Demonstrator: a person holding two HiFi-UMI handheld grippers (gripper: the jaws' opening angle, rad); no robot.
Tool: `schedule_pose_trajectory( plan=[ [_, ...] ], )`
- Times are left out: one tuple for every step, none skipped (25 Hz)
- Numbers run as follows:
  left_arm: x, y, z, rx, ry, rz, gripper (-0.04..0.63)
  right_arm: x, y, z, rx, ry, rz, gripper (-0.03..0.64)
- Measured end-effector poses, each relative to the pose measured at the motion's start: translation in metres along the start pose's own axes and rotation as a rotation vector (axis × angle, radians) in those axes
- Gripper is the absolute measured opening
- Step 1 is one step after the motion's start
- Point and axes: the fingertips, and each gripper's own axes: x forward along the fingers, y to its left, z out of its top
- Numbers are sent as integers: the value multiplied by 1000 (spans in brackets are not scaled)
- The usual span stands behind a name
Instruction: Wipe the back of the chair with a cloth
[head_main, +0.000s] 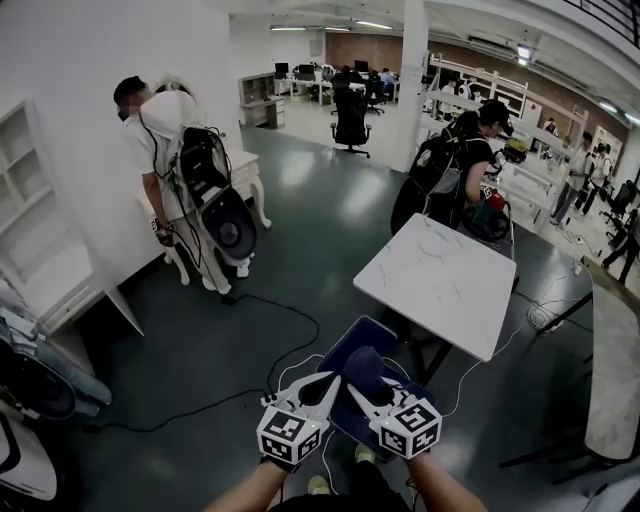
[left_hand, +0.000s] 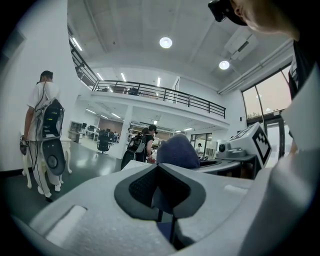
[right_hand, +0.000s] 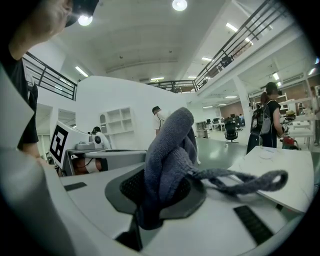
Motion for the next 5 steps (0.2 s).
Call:
schedule_pose_trajectory(
  plan=[
    [-1, 2, 2, 1, 3, -1, 9, 1, 1, 2, 3, -1, -2, 71],
    [-1, 3, 3, 2, 5, 0, 9, 2, 2, 2, 6, -2, -2, 71],
    [-2, 4, 4, 3, 6, 2, 9, 2, 3, 3, 7, -2, -2, 71],
    [-2, 4, 4, 3, 6, 4, 9, 3, 3, 4, 6, -2, 0, 71],
    [-3, 5, 5, 4, 4, 6, 9, 3, 3, 5, 5, -2, 2, 71]
  ],
)
